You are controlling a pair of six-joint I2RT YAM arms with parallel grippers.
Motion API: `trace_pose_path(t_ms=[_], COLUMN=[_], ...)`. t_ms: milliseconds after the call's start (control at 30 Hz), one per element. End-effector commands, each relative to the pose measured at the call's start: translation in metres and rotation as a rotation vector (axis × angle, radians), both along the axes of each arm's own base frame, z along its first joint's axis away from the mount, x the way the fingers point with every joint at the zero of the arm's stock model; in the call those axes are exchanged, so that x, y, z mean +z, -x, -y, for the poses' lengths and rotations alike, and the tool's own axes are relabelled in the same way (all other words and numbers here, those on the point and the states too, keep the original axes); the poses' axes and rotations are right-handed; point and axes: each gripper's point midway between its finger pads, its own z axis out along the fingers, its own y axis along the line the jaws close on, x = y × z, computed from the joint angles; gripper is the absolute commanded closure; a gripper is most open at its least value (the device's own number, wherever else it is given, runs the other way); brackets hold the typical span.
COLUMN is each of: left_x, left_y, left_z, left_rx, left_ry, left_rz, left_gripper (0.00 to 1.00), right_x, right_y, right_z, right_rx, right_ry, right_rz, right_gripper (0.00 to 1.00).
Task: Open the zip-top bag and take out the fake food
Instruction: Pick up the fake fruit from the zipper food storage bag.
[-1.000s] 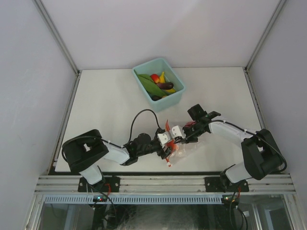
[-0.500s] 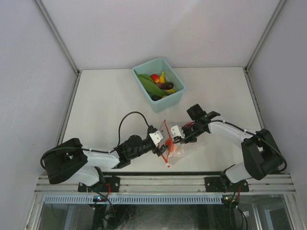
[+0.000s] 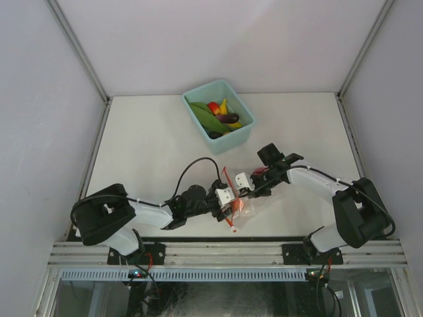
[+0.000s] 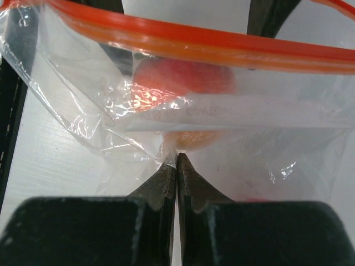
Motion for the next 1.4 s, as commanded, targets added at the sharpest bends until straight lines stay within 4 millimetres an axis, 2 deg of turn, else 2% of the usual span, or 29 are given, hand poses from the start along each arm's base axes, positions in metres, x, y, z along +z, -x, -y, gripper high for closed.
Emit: trace_pose_path(t_ms=[0,267,633,733,833,967,1167,1367], left_x=[0.029,0.017,0.000,-0.003,-0.004,-0.005,-0.008,-0.008], left_y=[-0.009,-0.013,-0.020,-0.023,-0.023,-0.027,-0.035,-0.034], left_z=[0.029,0.042,0.039,0.037,0.035,0.033,0.028,0.027], left_rx=[-0.013,0.022,0.091,0.117,0.132,0.159,0.213,0.213], left_ry=[0.109,0.161,0.142,0.140,0.138,0.129,0.114,0.110], left_rz=[0.022,-0.046,-0.101,-0.111,-0.114,-0.108,-0.103,-0.110], left_gripper=[0.20,0.22,0.28,0.24,0.12,0.11,0.19,0.35], right_x=[0.016,0.017,0.017,0.017,0.018,0.019,0.023,0.024], right_y=[-0.009,-0.007,-0.005,-0.004,-0.003,-0.001,-0.002,-0.003], right_z=[-0.013,-0.014,-0.015,-0.015,-0.015,-0.015,-0.015,-0.012], right_rx=[0.005,0.000,-0.001,-0.001,-0.001,-0.003,-0.016,-0.030], right_ry=[-0.058,-0.064,-0.070,-0.071,-0.073,-0.080,-0.098,-0.098], right_rz=[0.025,0.012,-0.002,-0.006,-0.011,-0.020,-0.030,-0.035], right_gripper=[1.00,1.00,1.00,1.00,1.00,1.00,1.00,1.00])
